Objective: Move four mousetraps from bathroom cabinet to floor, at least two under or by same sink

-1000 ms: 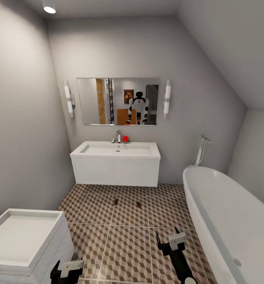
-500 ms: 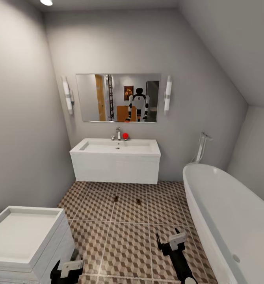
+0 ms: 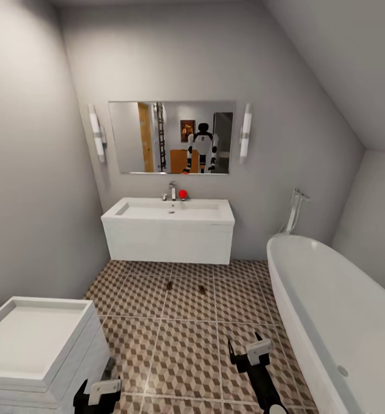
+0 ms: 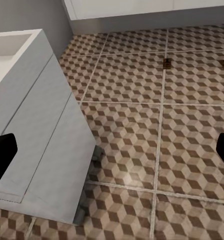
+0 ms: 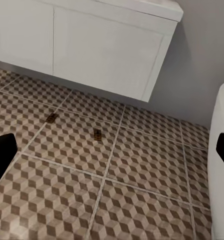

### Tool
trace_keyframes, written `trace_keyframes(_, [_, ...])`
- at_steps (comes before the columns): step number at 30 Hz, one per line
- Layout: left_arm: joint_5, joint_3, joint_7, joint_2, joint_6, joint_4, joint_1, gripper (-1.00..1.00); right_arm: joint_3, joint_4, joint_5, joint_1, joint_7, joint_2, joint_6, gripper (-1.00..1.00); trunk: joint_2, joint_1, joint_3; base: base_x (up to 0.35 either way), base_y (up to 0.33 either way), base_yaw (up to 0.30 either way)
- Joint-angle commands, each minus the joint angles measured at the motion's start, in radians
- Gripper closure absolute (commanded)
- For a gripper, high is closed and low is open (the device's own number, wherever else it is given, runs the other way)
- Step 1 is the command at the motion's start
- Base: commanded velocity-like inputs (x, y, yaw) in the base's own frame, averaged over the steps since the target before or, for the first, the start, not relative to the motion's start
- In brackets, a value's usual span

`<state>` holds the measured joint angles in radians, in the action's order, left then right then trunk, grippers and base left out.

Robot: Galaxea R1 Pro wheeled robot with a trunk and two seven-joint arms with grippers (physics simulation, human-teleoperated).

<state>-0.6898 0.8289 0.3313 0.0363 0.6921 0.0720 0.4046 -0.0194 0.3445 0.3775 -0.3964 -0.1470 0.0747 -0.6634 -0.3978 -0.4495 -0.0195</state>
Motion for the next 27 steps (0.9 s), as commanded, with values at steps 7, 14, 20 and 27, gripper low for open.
trace_keyframes(7, [0.000, 0.009, 0.009, 0.001, 0.000, 0.002, 0.000, -1.00, -0.002, -0.001, 0.011, -0.001, -0.008, 0.000, -0.002, -1.00, -0.002, -0.001, -0.014, 0.000, 0.000, 0.000])
trace_keyframes(14, [0.000, 0.009, 0.009, 0.001, 0.000, 0.002, 0.000, -1.00, -0.002, -0.001, 0.011, -0.001, -0.008, 0.000, -0.002, -1.00, -0.002, -0.001, -0.025, 0.000, 0.000, 0.000])
trace_keyframes(20, [0.000, 0.009, 0.009, 0.001, 0.002, 0.002, 0.000, -1.00, -0.002, -0.001, 0.011, -0.001, -0.008, 0.000, -0.002, -1.00, -0.002, -0.001, -0.034, 0.000, 0.000, 0.000])
trace_keyframes(27, [0.000, 0.008, 0.009, 0.001, 0.003, 0.002, 0.000, -1.00, -0.001, -0.001, 0.012, -0.001, -0.007, 0.000, -0.002, -1.00, -0.002, -0.001, -0.037, 0.000, 0.000, 0.000])
